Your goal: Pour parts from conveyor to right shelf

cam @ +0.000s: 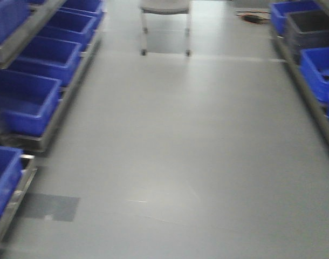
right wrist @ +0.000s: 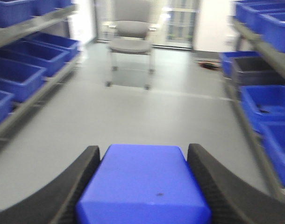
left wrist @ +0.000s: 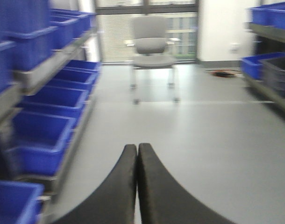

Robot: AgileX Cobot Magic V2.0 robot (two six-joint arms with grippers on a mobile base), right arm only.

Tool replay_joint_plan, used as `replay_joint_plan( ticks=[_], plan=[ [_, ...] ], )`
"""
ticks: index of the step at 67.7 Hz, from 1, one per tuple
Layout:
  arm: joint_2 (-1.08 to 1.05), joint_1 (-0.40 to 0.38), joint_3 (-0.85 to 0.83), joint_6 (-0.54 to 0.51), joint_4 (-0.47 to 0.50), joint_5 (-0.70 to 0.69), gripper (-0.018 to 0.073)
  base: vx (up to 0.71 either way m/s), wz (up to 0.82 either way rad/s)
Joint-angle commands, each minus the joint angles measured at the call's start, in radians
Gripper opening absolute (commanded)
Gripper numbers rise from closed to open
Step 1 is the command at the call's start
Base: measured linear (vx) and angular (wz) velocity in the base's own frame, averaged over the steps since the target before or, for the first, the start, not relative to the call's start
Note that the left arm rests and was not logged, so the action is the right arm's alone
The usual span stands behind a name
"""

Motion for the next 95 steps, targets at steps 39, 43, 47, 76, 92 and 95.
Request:
replay_joint_plan(
  ticks=[39,43,47,76,92,95],
  plan=[
    [0.021,-0.005,-0.028,-0.005,0.005,-0.081,-0.0006,0.27,0.73],
    [0.021,-0.005,-0.028,-0.005,0.005,-0.081,-0.0006,0.30,0.39],
    [0.021,-0.005,-0.028,-0.005,0.005,-0.081,-0.0006,0.31,0.33],
    [0.021,-0.005,-0.028,-0.005,0.007,-0.069,-0.0006,0.23,0.48],
    [0.021,-0.005,-0.028,-0.005,0.006,-0.070,-0.0006,0.11,0.92],
    [0.021,-0.005,-0.028,-0.005,0.006,-0.070,-0.0006,0.07,1.00]
  ],
)
